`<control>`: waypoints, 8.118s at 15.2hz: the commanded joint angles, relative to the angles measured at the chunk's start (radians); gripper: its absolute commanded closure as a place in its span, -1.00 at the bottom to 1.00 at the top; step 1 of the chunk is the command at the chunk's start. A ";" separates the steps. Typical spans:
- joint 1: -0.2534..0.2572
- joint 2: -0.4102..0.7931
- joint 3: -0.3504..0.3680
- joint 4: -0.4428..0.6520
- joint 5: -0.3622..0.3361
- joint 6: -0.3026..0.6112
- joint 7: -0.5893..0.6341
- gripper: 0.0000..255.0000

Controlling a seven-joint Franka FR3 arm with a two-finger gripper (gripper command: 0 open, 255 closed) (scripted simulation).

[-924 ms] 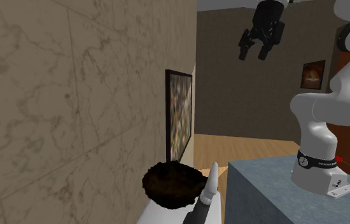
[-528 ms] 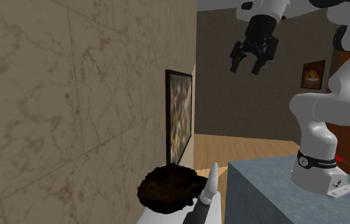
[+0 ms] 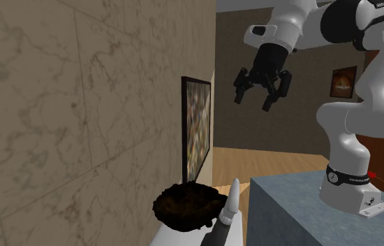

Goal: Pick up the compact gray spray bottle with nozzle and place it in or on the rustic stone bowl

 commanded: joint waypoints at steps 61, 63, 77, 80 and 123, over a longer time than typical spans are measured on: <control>0.477 0.799 -0.200 0.297 0.749 0.638 -1.130 1.00; 0.487 0.780 -0.216 0.297 0.703 0.621 -1.088 1.00; 0.511 0.661 -0.272 0.338 0.442 0.481 -0.858 1.00; 0.509 0.641 -0.275 0.355 0.403 0.447 -0.824 1.00; 0.414 0.596 -0.538 0.192 0.792 0.400 -1.512 -1.00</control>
